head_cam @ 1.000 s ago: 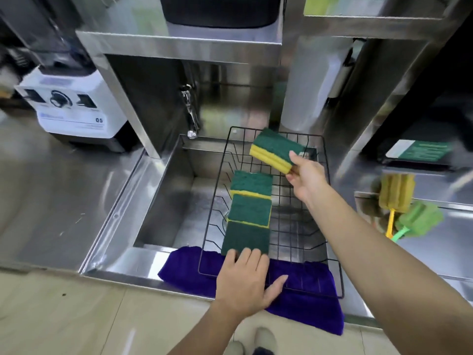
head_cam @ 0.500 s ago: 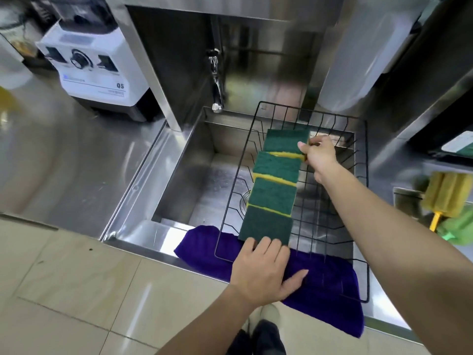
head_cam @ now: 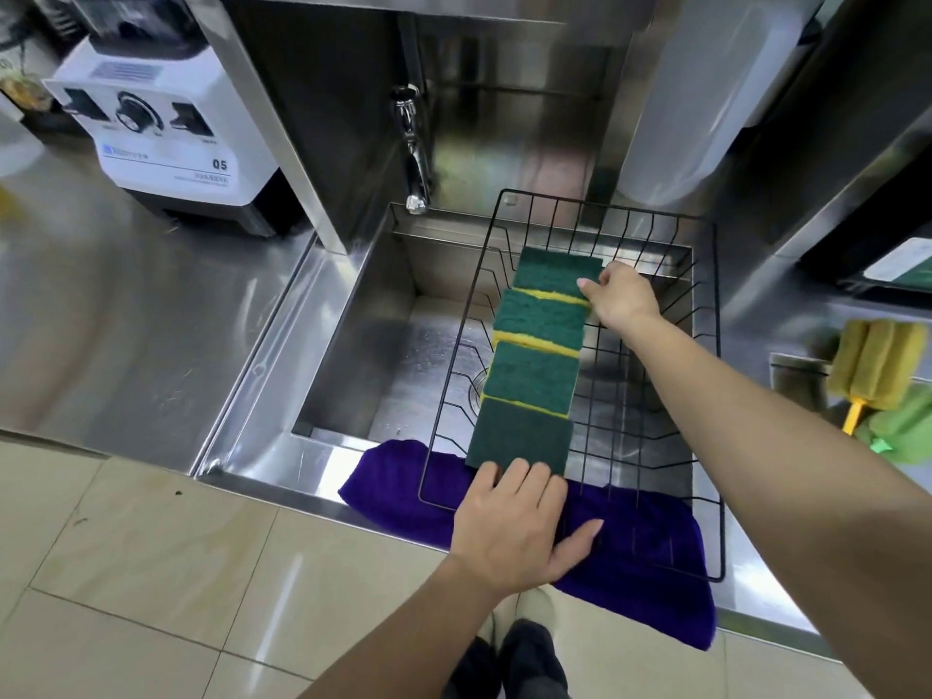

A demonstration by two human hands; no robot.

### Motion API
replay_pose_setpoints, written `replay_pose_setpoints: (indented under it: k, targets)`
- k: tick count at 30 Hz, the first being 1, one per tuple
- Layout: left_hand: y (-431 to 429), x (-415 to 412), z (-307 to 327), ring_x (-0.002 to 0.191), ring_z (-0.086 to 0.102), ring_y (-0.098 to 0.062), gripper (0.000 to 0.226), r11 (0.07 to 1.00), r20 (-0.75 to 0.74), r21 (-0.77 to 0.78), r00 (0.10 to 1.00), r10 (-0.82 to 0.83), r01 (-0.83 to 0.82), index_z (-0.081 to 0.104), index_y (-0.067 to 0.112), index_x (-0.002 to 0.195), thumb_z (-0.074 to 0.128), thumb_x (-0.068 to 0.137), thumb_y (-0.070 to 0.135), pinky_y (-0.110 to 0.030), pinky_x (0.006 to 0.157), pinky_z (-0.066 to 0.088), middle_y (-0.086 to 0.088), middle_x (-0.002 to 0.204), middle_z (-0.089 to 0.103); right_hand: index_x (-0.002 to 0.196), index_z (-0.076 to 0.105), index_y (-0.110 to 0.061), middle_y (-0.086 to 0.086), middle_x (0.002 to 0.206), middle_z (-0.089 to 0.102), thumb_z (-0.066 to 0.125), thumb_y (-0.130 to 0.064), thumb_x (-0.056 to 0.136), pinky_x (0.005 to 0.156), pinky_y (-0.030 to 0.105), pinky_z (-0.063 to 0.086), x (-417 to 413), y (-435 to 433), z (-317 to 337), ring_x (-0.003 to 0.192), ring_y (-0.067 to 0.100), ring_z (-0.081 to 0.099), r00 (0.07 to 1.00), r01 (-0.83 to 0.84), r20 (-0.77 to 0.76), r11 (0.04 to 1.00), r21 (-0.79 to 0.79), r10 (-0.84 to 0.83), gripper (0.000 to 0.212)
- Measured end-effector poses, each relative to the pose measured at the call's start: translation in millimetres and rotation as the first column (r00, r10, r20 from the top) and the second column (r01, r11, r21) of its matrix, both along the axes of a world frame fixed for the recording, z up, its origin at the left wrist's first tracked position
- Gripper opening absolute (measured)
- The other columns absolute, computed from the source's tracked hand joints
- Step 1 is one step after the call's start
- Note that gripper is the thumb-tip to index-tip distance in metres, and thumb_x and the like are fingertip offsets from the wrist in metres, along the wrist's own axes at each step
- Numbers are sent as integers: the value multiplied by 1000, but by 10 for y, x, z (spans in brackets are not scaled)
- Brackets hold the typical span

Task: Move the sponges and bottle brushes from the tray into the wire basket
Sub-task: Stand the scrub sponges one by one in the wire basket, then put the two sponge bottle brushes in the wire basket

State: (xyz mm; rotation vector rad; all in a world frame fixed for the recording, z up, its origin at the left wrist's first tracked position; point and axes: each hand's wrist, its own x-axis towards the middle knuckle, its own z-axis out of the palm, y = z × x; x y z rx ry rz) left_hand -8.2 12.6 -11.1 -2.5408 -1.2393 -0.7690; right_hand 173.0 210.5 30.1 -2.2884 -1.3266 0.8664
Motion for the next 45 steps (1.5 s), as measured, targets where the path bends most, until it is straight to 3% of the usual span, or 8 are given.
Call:
replay_pose_setpoints:
  k: [6, 11, 19, 25, 29, 35, 41, 45]
  targets:
    - [15, -7, 20, 61, 44, -22, 47, 1000, -2, 6, 1000, 1, -1, 54, 14, 68, 42, 94, 52, -33, 58, 34, -1, 66, 48, 144, 35, -5, 13, 150, 40, 47, -37, 96, 108, 33, 33, 135, -171, 112, 137, 31, 39, 989, -127, -93, 987, -96, 118, 59]
    - [25, -11, 36, 60, 43, -22, 46, 1000, -3, 18, 1000, 2, -2, 52, 14, 67, 43, 94, 50, -34, 58, 33, -1, 65, 46, 123, 56, -6, 15, 126, 60, 53, -28, 93, 86, 25, 37, 255, -419, 261, 116, 30, 55, 993, 54, -108, 993, 104, -43, 37]
    - [27, -10, 68, 61, 48, -24, 51, 1000, -26, -14, 1000, -13, 12, 55, 12, 69, 37, 98, 50, -36, 58, 36, -3, 65, 49, 108, 62, -9, 15, 112, 68, 51, -21, 91, 87, 35, 47, 766, -1100, 555, 106, 34, 61, 941, 305, 44, 898, 318, -335, 24]
    - [-165, 287, 119, 65, 50, -25, 50, 991, -107, -85, 988, -107, 99, 58, 11, 74, 40, 91, 55, -39, 66, 35, -4, 70, 53, 109, 57, 2, 26, 116, 64, 52, -28, 91, 88, 42, 47, 1199, -1765, 418, 110, 41, 59, 813, 537, 152, 825, 177, -562, 36]
    - [-235, 377, 81, 63, 49, -25, 50, 986, -152, -72, 976, -157, 147, 56, 12, 72, 40, 90, 55, -38, 64, 34, -4, 68, 52, 111, 54, 2, 25, 106, 68, 61, -38, 83, 84, 47, 54, 1306, -2107, 225, 97, 41, 66, 812, 577, 83, 816, 27, -577, 49]
    - [-212, 369, 46, 62, 48, -26, 48, 984, -139, -35, 975, -176, 173, 56, 11, 71, 41, 90, 53, -37, 63, 35, -5, 68, 52, 70, 51, -17, 8, 72, 57, 58, -40, 86, 74, 40, 51, 1225, -2334, 33, 76, 29, 58, 855, 512, -35, 852, -105, -518, 29]
    - [-204, 357, 19, 62, 49, -25, 47, 983, -114, -26, 977, -182, 180, 56, 11, 73, 43, 91, 52, -37, 61, 37, -5, 69, 52, 67, 49, -11, 17, 87, 59, 54, -15, 86, 46, 28, 37, 1172, -2273, 0, 77, 31, 59, 777, 595, -178, 797, -106, -604, 20]
    - [-206, 352, 19, 62, 49, -25, 47, 984, -101, -26, 979, -177, 176, 57, 11, 73, 43, 91, 52, -37, 61, 37, -5, 70, 53, 74, 55, -2, 21, 87, 56, 54, -13, 89, 59, 35, 40, 1170, -2263, 38, 82, 37, 57, 748, 653, -168, 757, 15, -642, 18]
